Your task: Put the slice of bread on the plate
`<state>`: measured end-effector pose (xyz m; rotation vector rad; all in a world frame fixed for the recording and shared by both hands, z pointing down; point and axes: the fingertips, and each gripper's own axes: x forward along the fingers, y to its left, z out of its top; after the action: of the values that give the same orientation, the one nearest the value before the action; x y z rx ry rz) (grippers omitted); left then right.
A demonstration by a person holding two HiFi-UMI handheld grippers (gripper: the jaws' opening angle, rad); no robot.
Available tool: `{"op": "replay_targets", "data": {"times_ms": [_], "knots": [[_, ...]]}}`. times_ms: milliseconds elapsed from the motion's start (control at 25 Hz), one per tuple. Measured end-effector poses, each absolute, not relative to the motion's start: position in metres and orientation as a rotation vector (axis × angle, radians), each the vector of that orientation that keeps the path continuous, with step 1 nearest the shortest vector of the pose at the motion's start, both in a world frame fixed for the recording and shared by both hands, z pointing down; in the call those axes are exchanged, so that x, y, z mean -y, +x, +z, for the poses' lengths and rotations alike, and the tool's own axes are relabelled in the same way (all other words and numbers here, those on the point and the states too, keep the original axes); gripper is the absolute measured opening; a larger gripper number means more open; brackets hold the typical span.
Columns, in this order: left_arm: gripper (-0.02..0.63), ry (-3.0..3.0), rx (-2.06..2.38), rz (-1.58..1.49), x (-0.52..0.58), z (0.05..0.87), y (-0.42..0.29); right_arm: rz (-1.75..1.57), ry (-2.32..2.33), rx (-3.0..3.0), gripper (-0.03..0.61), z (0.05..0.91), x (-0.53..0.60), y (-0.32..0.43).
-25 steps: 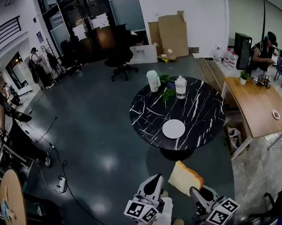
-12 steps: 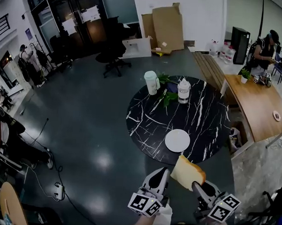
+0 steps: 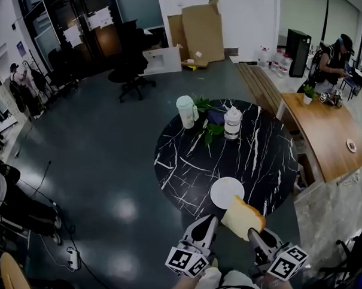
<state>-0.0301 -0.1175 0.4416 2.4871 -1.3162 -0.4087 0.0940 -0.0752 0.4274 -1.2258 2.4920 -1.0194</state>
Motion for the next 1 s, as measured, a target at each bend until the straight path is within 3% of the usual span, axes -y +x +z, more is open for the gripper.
{"op": "replay_targets", "data": {"times_ms": [520,1000], "knots": [[0.005,2.372,1.399,-0.408,0.187,0.495,-0.028,-1.336,-1.219,-2.450,0.089,0.508,0.183,0.094],[0.005,2.286,1.502,-0.416,0.220,0.538,-0.035,-1.649,-0.993,-2.313,0.087,0.563,0.239,0.047]]}}
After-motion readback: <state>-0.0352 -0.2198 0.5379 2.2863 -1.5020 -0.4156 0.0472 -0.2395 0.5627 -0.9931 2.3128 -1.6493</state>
